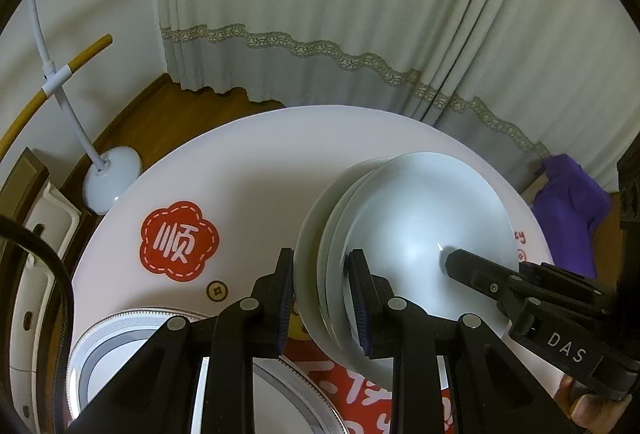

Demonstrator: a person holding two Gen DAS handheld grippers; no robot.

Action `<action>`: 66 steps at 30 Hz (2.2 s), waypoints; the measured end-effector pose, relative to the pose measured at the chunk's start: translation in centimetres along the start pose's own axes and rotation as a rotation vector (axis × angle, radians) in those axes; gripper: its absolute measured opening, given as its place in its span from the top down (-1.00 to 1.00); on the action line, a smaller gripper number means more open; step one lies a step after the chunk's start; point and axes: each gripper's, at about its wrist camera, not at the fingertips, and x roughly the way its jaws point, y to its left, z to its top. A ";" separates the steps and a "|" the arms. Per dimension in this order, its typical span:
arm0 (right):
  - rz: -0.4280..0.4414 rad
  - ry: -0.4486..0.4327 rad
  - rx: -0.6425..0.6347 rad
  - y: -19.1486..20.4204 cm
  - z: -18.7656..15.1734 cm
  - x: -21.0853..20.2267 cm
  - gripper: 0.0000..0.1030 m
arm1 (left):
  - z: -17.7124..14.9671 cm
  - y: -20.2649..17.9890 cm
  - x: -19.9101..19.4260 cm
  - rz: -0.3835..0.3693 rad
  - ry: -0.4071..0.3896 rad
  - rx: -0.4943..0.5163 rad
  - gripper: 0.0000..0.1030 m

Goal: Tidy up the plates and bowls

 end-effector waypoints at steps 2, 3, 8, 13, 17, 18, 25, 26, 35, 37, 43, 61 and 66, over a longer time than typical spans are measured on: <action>0.002 0.001 0.002 0.0 0.0 0.0 0.55 | 0.0 0.4 0.2 -0.018 0.004 -0.021 0.58; 0.005 0.002 0.005 -0.1 0.1 0.0 0.55 | 0.0 0.6 0.3 -0.024 0.007 -0.029 0.58; 0.016 0.007 0.014 -0.3 0.6 0.2 0.54 | 0.4 1.4 0.7 -0.044 0.018 -0.067 0.58; 0.017 0.008 0.022 -0.2 1.1 0.3 0.47 | 0.5 1.7 1.3 -0.038 0.009 -0.083 0.59; -0.016 0.002 0.013 0.6 1.0 0.3 0.45 | 0.5 1.8 1.5 -0.027 0.007 -0.087 0.59; -0.026 0.002 0.008 0.8 1.1 0.3 0.44 | 0.4 1.8 1.6 -0.025 0.005 -0.086 0.59; -0.055 0.009 0.010 0.7 0.8 0.2 0.39 | 0.3 1.3 1.4 -0.018 0.005 -0.082 0.59; -0.059 0.010 0.013 0.8 0.6 0.1 0.39 | 0.3 1.3 1.3 -0.019 0.006 -0.082 0.59; -0.085 0.005 -0.003 1.5 0.1 -0.1 0.43 | 0.0 1.0 0.8 -0.017 0.010 -0.069 0.59; -0.085 0.005 -0.006 1.3 0.2 -0.1 0.47 | 0.0 1.0 0.6 -0.020 0.008 -0.071 0.61; -0.071 -0.002 -0.007 1.0 0.0 -0.2 0.49 | -0.4 0.8 0.4 -0.008 0.003 -0.059 0.62; -0.074 0.000 -0.023 1.4 0.4 -1.7 0.53 | -0.6 -0.1 -0.3 -0.017 0.055 -0.087 0.63; -0.070 0.011 -0.019 1.3 0.4 -1.7 0.53 | -0.6 -0.1 0.0 -0.013 0.055 -0.091 0.65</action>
